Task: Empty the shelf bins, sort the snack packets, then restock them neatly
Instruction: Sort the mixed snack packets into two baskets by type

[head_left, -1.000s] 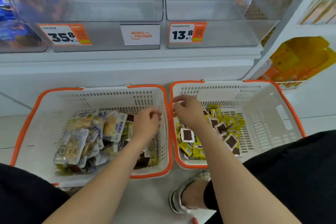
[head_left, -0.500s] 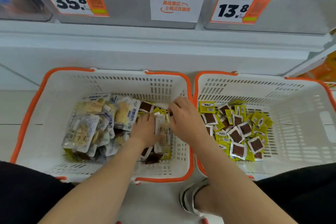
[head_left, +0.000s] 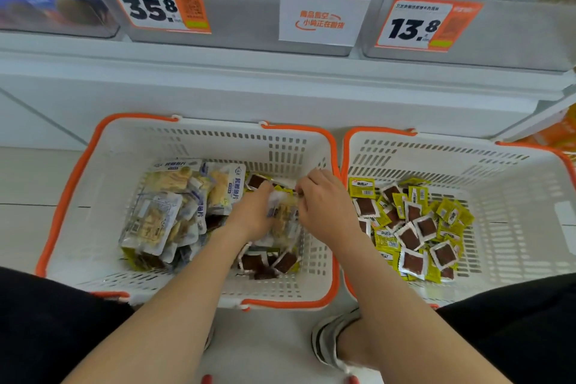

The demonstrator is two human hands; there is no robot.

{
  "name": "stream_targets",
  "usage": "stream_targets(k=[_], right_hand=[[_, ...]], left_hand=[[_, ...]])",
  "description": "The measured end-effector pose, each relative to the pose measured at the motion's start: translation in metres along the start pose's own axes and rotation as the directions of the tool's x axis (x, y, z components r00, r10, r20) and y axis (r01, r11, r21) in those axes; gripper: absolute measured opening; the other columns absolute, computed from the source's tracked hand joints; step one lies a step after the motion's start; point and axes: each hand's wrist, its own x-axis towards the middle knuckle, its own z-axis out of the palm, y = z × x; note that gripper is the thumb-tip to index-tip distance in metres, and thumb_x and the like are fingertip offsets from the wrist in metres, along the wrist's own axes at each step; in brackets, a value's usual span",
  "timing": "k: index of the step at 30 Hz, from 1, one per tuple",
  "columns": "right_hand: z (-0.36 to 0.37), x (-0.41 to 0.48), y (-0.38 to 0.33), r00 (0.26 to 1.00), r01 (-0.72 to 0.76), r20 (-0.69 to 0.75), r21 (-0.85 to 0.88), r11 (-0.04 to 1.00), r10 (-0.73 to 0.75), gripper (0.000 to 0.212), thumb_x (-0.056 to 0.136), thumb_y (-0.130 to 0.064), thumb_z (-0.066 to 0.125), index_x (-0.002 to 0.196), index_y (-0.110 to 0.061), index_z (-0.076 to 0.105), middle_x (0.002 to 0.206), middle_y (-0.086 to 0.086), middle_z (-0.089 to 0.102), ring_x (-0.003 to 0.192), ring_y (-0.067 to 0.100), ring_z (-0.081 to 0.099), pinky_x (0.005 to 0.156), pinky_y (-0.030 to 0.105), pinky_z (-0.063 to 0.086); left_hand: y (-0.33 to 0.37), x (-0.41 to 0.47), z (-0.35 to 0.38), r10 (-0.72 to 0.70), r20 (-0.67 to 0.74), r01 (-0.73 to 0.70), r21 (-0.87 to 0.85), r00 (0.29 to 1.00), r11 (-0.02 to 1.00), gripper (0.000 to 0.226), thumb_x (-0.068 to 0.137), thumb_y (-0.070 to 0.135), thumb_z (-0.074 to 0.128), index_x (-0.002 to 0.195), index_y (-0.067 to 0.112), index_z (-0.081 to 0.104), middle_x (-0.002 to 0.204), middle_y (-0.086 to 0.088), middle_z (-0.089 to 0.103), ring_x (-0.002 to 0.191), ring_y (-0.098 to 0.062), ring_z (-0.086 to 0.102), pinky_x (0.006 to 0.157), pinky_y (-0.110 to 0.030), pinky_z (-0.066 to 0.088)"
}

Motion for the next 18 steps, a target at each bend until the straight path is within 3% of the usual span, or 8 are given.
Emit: stream_targets(k=[3, 6, 10, 13, 14, 15, 16, 18], right_hand=[[0.001, 0.0, -0.002, 1.0, 0.002, 0.02, -0.033, 0.999, -0.001, 0.011, 0.081, -0.008, 0.063, 0.088, -0.012, 0.07, 0.086, 0.003, 0.064, 0.083, 0.025, 0.056, 0.08, 0.04, 0.05], [0.003, 0.002, -0.01, 0.999, -0.047, 0.021, -0.071, 0.996, 0.048, 0.009, 0.082, -0.011, 0.061, 0.085, -0.013, 0.069, 0.083, 0.004, 0.063, 0.082, 0.028, 0.056, 0.079, 0.042, 0.049], [0.006, 0.002, -0.022, 0.992, -0.098, 0.071, -0.072, 0.993, 0.103, 0.014, 0.085, -0.012, 0.058, 0.092, -0.013, 0.071, 0.089, 0.005, 0.066, 0.089, 0.029, 0.059, 0.086, 0.044, 0.049], [0.007, 0.003, -0.026, 0.975, -0.066, 0.201, -0.134, 0.989, 0.092, 0.022, 0.089, -0.007, 0.054, 0.104, -0.013, 0.069, 0.101, 0.007, 0.067, 0.099, 0.031, 0.06, 0.09, 0.044, 0.049], [0.008, 0.005, -0.027, 0.966, -0.067, 0.238, -0.142, 0.988, 0.099, 0.024, 0.088, -0.003, 0.054, 0.105, -0.012, 0.069, 0.102, 0.008, 0.066, 0.099, 0.032, 0.061, 0.086, 0.043, 0.049], [0.011, 0.007, -0.029, 0.954, -0.083, 0.277, -0.131, 0.988, 0.117, 0.026, 0.087, 0.001, 0.054, 0.106, -0.011, 0.068, 0.103, 0.009, 0.065, 0.096, 0.032, 0.061, 0.08, 0.041, 0.049], [0.015, 0.009, -0.03, 0.935, -0.109, 0.326, -0.108, 0.988, 0.139, 0.029, 0.087, 0.004, 0.054, 0.109, -0.009, 0.067, 0.104, 0.011, 0.065, 0.093, 0.033, 0.062, 0.074, 0.039, 0.05], [0.026, 0.013, -0.033, 0.885, -0.157, 0.436, -0.054, 0.986, 0.165, 0.033, 0.088, 0.004, 0.056, 0.117, -0.008, 0.064, 0.11, 0.013, 0.064, 0.095, 0.032, 0.063, 0.074, 0.041, 0.054]], left_hand=[[-0.002, -0.014, -0.026, -0.046, -0.176, -0.018, -0.345, 0.983, 0.939, 0.057, 0.094, 0.017, 0.075, 0.137, 0.026, 0.04, 0.121, -0.001, 0.064, 0.104, -0.022, 0.065, 0.083, -0.04, 0.055], [-0.017, -0.028, -0.052, -0.154, -0.411, -0.05, -0.444, 0.899, 0.894, 0.062, 0.098, 0.004, 0.067, 0.148, 0.023, 0.035, 0.132, 0.0, 0.057, 0.121, -0.018, 0.056, 0.093, -0.034, 0.045], [-0.057, -0.037, -0.076, -0.307, -0.543, 0.109, -0.365, 0.782, 0.925, 0.077, 0.097, 0.001, 0.063, 0.16, 0.016, 0.022, 0.151, -0.016, 0.047, 0.135, -0.032, 0.049, 0.104, -0.04, 0.043], [-0.072, -0.04, -0.068, -0.324, -0.647, 0.429, 0.006, 0.691, 0.903, 0.089, 0.09, 0.002, 0.068, 0.161, 0.008, 0.015, 0.157, -0.03, 0.029, 0.141, -0.051, 0.033, 0.115, -0.06, 0.033], [-0.069, -0.041, -0.063, -0.244, -0.673, 0.433, 0.125, 0.698, 0.893, 0.085, 0.086, -0.002, 0.068, 0.157, 0.008, 0.024, 0.154, -0.029, 0.032, 0.139, -0.051, 0.034, 0.113, -0.06, 0.034], [-0.063, -0.042, -0.058, -0.131, -0.639, 0.359, 0.242, 0.758, 0.901, 0.077, 0.082, -0.004, 0.069, 0.151, 0.01, 0.037, 0.148, -0.024, 0.039, 0.136, -0.047, 0.04, 0.109, -0.057, 0.038], [-0.057, -0.041, -0.05, -0.005, -0.527, 0.217, 0.341, 0.85, 0.914, 0.066, 0.082, -0.001, 0.072, 0.142, 0.015, 0.05, 0.141, -0.018, 0.046, 0.131, -0.042, 0.045, 0.106, -0.052, 0.041], [-0.048, -0.039, -0.032, 0.126, -0.147, -0.059, 0.396, 0.981, 0.916, 0.043, 0.089, 0.027, 0.076, 0.131, 0.025, 0.064, 0.142, -0.009, 0.048, 0.136, -0.035, 0.043, 0.112, -0.051, 0.037]])
